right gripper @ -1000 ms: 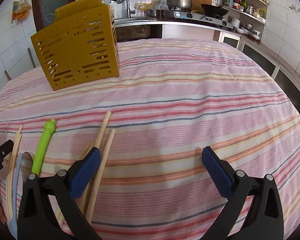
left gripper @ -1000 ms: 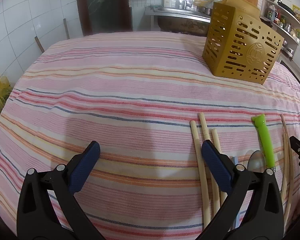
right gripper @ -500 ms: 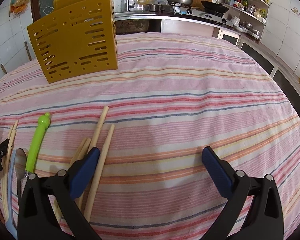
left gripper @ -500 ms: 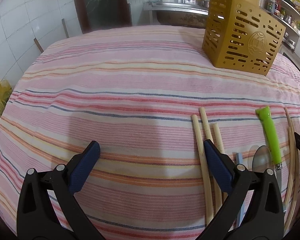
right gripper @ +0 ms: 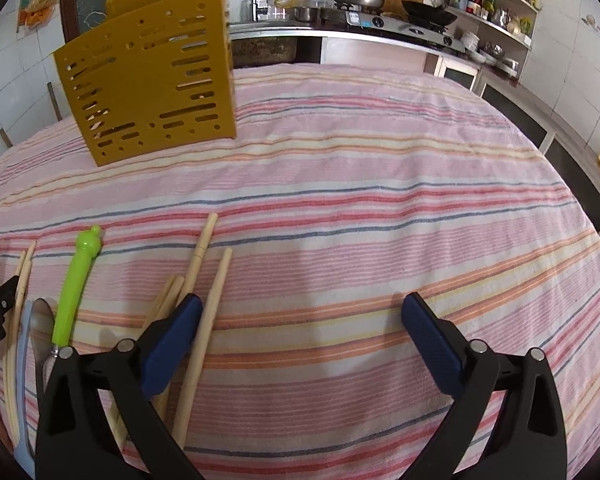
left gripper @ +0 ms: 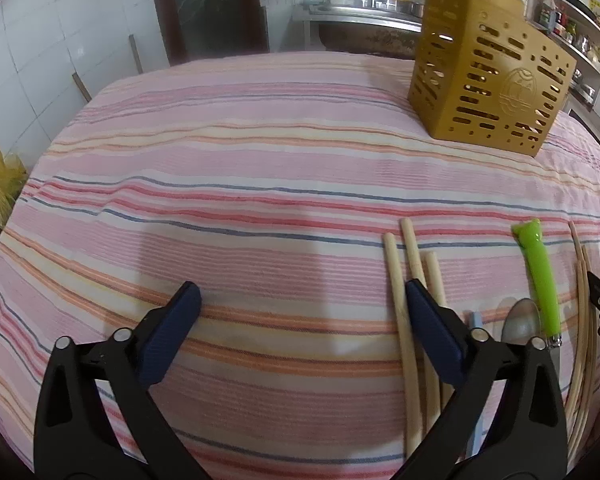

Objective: Organize utensils
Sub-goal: 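Move both tools down toward the wooden chopsticks on the cloth, then close the left tool on a chopstick while the right tool grasps another chopstick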

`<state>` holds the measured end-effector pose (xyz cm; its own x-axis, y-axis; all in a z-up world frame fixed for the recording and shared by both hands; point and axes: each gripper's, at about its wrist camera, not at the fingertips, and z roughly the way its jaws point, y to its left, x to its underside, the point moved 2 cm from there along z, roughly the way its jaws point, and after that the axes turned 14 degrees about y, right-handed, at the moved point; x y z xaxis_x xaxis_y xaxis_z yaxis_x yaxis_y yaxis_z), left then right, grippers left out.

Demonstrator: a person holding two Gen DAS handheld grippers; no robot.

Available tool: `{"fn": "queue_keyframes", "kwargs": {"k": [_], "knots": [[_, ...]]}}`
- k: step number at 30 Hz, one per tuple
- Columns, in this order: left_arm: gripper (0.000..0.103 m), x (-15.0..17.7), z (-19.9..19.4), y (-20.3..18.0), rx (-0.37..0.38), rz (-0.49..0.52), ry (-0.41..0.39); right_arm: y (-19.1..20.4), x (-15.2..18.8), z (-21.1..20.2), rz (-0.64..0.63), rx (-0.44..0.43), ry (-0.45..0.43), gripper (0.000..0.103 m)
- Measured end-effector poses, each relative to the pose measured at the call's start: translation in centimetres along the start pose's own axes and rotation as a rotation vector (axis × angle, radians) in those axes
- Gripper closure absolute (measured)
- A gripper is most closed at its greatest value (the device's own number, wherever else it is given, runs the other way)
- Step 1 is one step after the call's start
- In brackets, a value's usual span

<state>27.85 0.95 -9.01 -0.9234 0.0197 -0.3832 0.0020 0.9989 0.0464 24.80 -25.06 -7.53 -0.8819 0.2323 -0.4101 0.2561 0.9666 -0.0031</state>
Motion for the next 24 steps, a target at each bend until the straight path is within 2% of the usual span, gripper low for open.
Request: {"fn": "queue_keyframes", "kwargs": {"k": [2, 3, 4, 5, 7, 9, 14, 15, 17, 22, 24], "knots": [[0.020, 0.1, -0.3, -0.5, 0.004, 0.004, -0.004, 0.3, 0.0, -0.3, 0.005, -0.015, -0.007, 0.024], [0.023, 0.1, -0.5, -0.8, 0.008, 0.003, -0.006, 0.7, 0.1, -0.4, 0.005, -0.023, -0.014, 0.032], [0.030, 0.2, -0.6, -1.0, 0.009, 0.005, -0.007, 1.1, 0.1, -0.5, 0.002, -0.031, -0.020, 0.041], [0.039, 0.3, -0.8, -1.5, 0.013, 0.014, -0.008, 1.3, 0.2, -0.6, 0.000, -0.034, -0.023, 0.045], [0.049, 0.5, -1.1, -2.0, 0.023, 0.028, -0.009, 1.8, 0.1, -0.7, -0.004, -0.051, -0.028, 0.059], [0.056, 0.5, -1.2, -2.4, 0.030, 0.038, -0.001, 2.2, -0.2, -0.6, -0.006, -0.065, -0.028, 0.067], [0.061, -0.5, -0.7, -2.4, 0.067, 0.014, 0.023, 2.8, -1.0, -0.2, -0.018, -0.066, -0.025, 0.080], [0.062, -0.7, -0.7, -2.4, 0.070, 0.013, 0.026, 2.9, -1.1, -0.3, -0.021, -0.071, -0.024, 0.086], [0.073, -0.8, -0.7, -2.4, 0.075, 0.014, 0.032, 3.0, -1.2, -0.3, -0.027, -0.080, -0.024, 0.093], [0.097, -0.6, -1.0, -2.1, 0.118, 0.005, 0.032, 2.3, -1.1, -0.9, -0.001, -0.129, -0.038, 0.096], [0.098, -0.7, -1.2, -1.8, 0.143, -0.008, 0.032, 2.1, -1.0, -1.6, -0.001, -0.146, -0.052, 0.097]]}}
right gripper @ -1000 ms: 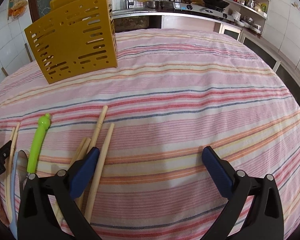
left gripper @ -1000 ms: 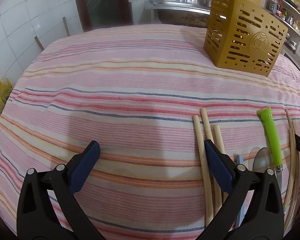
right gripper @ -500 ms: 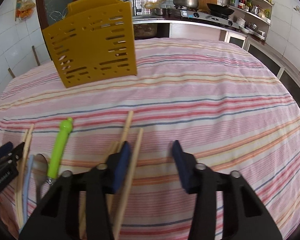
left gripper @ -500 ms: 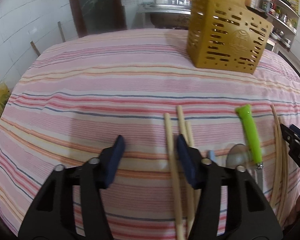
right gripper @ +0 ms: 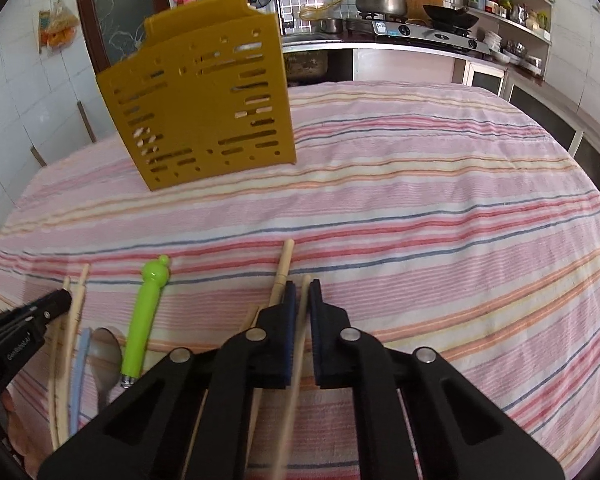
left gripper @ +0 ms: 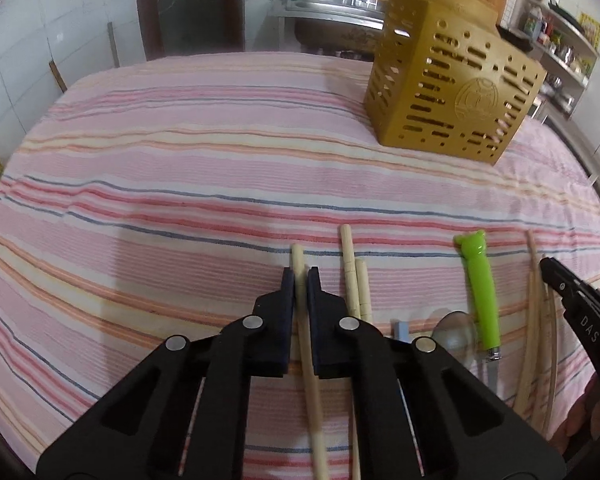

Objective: Organize utensils
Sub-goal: 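Close the left tool on a chopstick while the right tool grasps another chopstick, then lift both held chopsticks and carry them above the yellow holder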

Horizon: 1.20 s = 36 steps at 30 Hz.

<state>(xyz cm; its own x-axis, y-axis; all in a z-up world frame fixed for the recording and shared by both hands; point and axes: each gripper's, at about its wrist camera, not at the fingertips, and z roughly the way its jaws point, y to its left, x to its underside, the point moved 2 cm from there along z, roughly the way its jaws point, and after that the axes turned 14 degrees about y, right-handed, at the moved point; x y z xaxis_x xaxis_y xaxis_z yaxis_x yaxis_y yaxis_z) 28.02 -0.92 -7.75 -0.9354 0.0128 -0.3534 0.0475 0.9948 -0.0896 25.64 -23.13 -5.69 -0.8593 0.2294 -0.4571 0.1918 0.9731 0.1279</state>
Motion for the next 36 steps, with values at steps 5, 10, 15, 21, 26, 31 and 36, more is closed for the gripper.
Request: {"fn": "queue_keyframes", "kwargs": {"k": [5, 10, 15, 21, 26, 31, 36], "knots": [[0.098, 0.4, -1.7, -0.1, 0.012, 0.008, -0.053, 0.0, -0.1, -2.0, -0.007, -0.036, -0.058, 0.098], [0.098, 1.8, -5.6, -0.6, 0.020, 0.033, -0.182, -0.2, 0.6, -5.3, -0.009, -0.079, -0.163, 0.098], [0.098, 4.4, -9.9, 0.0, 0.021, 0.024, -0.325, -0.3, 1.8, -8.6, -0.028, -0.104, -0.279, 0.098], [0.098, 7.0, -13.5, 0.5, -0.007, 0.034, -0.455, -0.1, 3.4, -11.3, -0.054, -0.109, -0.381, 0.098], [0.098, 8.4, -16.0, 0.1, -0.009, 0.037, -0.531, -0.3, 4.3, -13.8, -0.053, -0.110, -0.495, 0.098], [0.098, 7.0, -19.7, -1.3, 0.039, 0.062, -0.615, -0.5, 2.6, -17.5, -0.033, -0.134, -0.615, 0.098], [0.098, 3.2, -23.6, -2.9, 0.090, 0.069, -0.690, -0.2, -2.1, -20.7, -0.030, -0.126, -0.707, 0.098]]}}
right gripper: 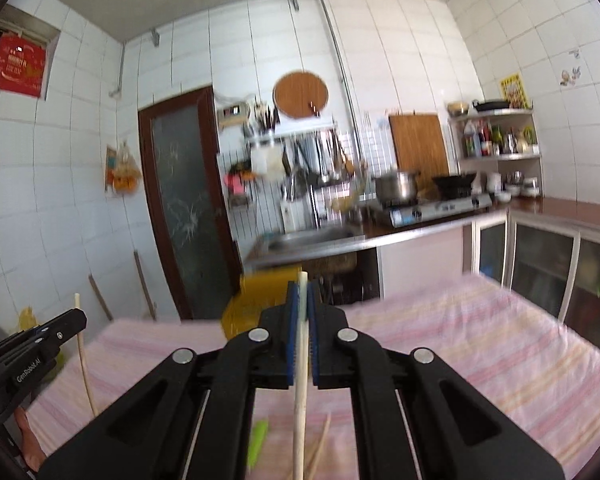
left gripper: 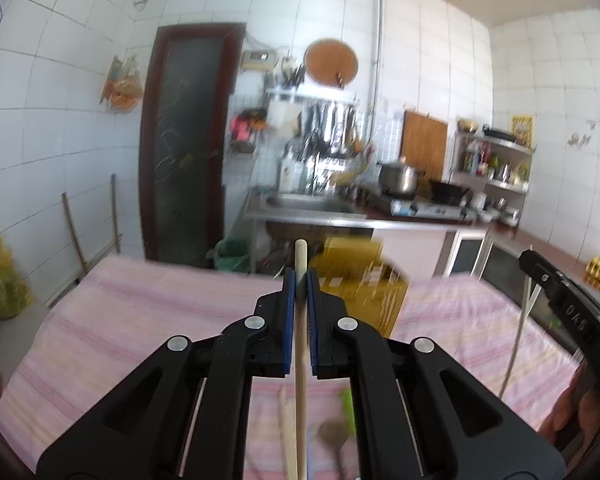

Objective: Organize utensils
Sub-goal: 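Lift both held chopsticks and carry them above the yellow holder, then open the left tool over the holder while the right tool releases its chopstick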

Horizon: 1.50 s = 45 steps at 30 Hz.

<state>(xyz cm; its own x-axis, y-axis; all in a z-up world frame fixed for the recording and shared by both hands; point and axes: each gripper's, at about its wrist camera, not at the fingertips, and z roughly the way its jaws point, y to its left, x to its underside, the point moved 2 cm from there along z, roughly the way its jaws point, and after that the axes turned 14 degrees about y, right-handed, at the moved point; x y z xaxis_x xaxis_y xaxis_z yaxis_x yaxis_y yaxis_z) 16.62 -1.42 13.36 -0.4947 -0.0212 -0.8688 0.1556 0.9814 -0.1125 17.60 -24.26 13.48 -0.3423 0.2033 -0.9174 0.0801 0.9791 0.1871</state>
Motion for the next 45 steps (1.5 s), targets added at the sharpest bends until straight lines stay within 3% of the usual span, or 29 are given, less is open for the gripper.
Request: {"fn": "queue_keyframes", "kwargs": {"k": [4, 10, 15, 23, 28, 33, 34, 35, 36, 37, 38, 45], "knots": [[0.099, -5.9, 0.7, -2.1, -0.006, 0.034, -0.086, 0.6, -5.0, 1.7, -0.033, 0.007, -0.065, 0.098], [0.098, -14.5, 5.9, -4.8, 0.019, 0.048, -0.123, 1.1, -11.6, 7.0, -0.034, 0.004, -0.128, 0.098], [0.099, -18.6, 11.1, -5.9, 0.019, 0.062, -0.167, 2.0, -15.2, 11.7, -0.072, -0.005, -0.195, 0.098], [0.098, -16.6, 20.2, -5.2, 0.034, 0.021, -0.160, 1.0, -13.1, 19.6, -0.064, -0.041, -0.177, 0.098], [0.099, -15.4, 23.2, -4.9, 0.030, 0.021, -0.152, 0.5, -11.0, 22.2, -0.081, -0.031, -0.147, 0.098], [0.098, -13.7, 25.5, -4.7, 0.006, 0.043, -0.092, -0.2, -9.3, 23.8, -0.074, -0.041, -0.068, 0.097], [0.096, -13.4, 25.4, -4.7, -0.003, 0.057, -0.079, -0.2, -9.1, 23.7, -0.075, -0.034, -0.055, 0.096], [0.085, -13.3, 25.2, -4.6, -0.007, 0.064, -0.071, -0.4, -9.1, 23.5, -0.078, -0.023, -0.042, 0.093], [0.076, -13.1, 24.8, -4.5, -0.012, 0.072, -0.060, -0.5, -9.0, 23.1, -0.080, -0.013, -0.029, 0.072], [0.057, -12.8, 24.0, -4.2, -0.025, 0.079, -0.051, -0.9, -8.9, 22.5, -0.071, -0.007, -0.025, 0.041], [0.044, -12.5, 23.4, -3.9, -0.035, 0.080, -0.055, -1.3, -8.7, 21.6, -0.060, 0.009, -0.031, 0.035], [0.017, -11.0, 15.9, -0.4, -0.101, 0.076, -0.044, -2.7, -7.5, 15.5, -0.057, 0.032, 0.019, 0.035]]}}
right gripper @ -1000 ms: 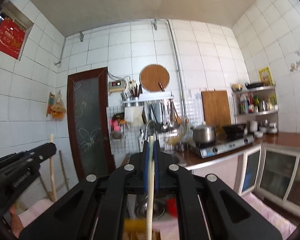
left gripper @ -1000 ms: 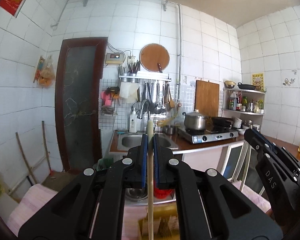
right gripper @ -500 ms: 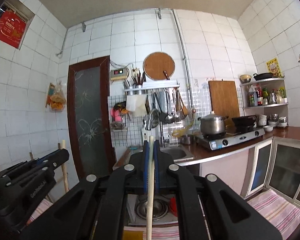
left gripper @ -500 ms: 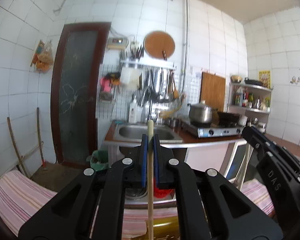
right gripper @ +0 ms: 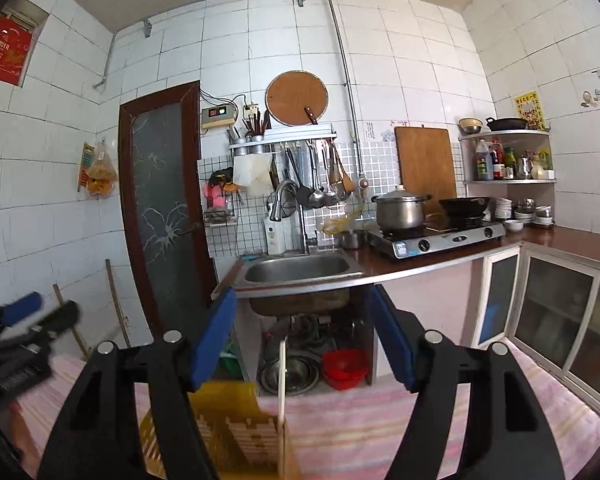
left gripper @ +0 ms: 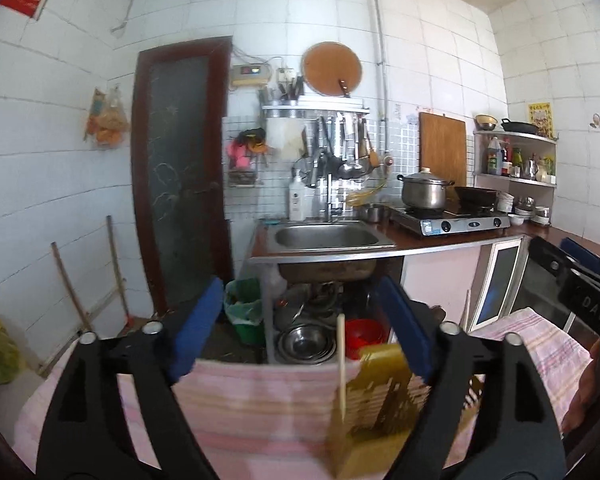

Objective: Organize utensils
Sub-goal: 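Open the left tool over the holder while the right tool releases its chopstick, then move both tools back down to the remaining chopsticks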

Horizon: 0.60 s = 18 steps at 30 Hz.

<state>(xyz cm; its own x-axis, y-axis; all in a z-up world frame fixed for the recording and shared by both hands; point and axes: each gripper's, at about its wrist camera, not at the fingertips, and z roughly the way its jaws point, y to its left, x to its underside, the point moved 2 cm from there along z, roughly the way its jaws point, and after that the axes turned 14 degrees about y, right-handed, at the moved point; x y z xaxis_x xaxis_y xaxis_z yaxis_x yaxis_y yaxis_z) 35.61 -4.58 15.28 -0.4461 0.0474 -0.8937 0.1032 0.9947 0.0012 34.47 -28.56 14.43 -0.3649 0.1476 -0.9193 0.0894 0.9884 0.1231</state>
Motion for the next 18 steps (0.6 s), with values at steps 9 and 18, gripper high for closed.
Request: {"fn": "queue_keyframes", "kwargs": {"k": [9, 18], "knots": [[0.005, 5.0, -8.5, 3.3, -0.044, -0.016, 0.057, 1.0, 4.5, -7.3, -0.003, -0.012, 0.092, 0.032], [0.005, 14.3, -7.9, 3.8, -0.016, -0.031, 0.225, 0.8, 14.4, -8.0, 0.018, 0.032, 0.310, 0.032]]}}
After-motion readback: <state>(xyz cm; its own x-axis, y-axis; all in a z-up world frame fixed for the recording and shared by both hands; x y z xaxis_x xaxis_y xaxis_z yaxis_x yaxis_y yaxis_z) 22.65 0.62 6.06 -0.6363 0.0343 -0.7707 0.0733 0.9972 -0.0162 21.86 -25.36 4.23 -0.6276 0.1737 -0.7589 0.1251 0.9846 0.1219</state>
